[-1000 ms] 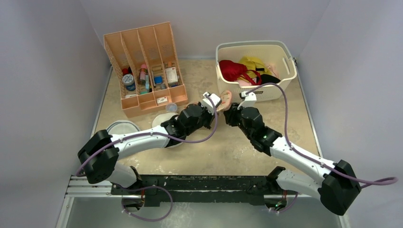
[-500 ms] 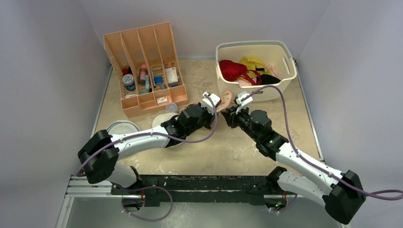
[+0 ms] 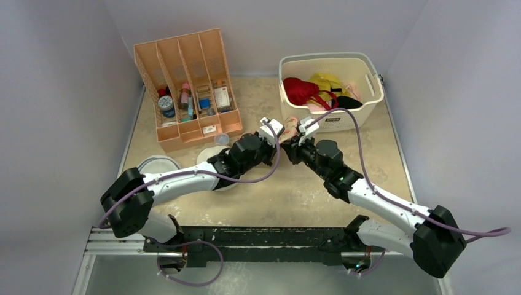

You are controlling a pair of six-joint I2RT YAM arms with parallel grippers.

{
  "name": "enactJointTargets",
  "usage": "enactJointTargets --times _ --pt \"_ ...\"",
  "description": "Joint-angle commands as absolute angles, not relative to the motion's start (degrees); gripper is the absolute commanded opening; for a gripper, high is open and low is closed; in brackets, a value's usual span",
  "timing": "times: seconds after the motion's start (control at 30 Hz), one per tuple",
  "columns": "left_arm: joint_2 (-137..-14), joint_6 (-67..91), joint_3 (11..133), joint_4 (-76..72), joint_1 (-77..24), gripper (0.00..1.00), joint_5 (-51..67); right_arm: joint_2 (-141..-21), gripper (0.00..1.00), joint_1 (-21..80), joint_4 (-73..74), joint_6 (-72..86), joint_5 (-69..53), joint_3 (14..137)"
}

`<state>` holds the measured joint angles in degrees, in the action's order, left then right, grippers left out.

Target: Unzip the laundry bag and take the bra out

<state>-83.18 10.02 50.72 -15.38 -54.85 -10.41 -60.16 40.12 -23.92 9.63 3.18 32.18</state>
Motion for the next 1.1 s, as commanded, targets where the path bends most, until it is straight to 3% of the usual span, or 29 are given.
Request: enactJointTargets --times 0.0,0.23,0.37,0.5,0.63,0.73,0.9,1.07 --pt "-82.8 12.1 53.0 -19.2 -55.0 0.00 -6.1 -61.3 0.19 40.3 -28.8 12.6 7.6 32.1" --pt "-83.9 11.8 53.4 -18.4 -55.0 0.00 -6.9 -60.0 0.13 40.3 -20.5 21.5 23.1 32.4" --pt "-85.1 11.8 54.2 -16.7 -55.0 0.00 -9.2 -57.0 0.13 40.3 -15.3 23.3 24.8 31.8" --pt "-86.1 12.5 54.7 -16.4 -54.9 0.00 -8.6 -54.1 0.17 40.3 -18.4 19.2 17.3 29.5" --pt "-86.8 12.7 54.8 -16.3 -54.8 0.00 -8.1 -51.8 0.30 40.3 -23.9 12.0 4.6 27.1" --pt "-87.1 12.7 55.1 -16.1 -54.7 0.00 -8.0 -51.8 0.34 40.3 -25.1 12.8 2.3 26.5" --pt "-87.0 12.7 55.2 -15.8 -54.7 0.00 -7.6 -54.8 0.32 40.3 -28.7 14.7 2.1 26.4" --pt "-86.9 12.7 55.3 -15.7 -54.7 0.00 -7.0 -58.4 0.21 40.3 -31.1 16.0 4.2 27.4"
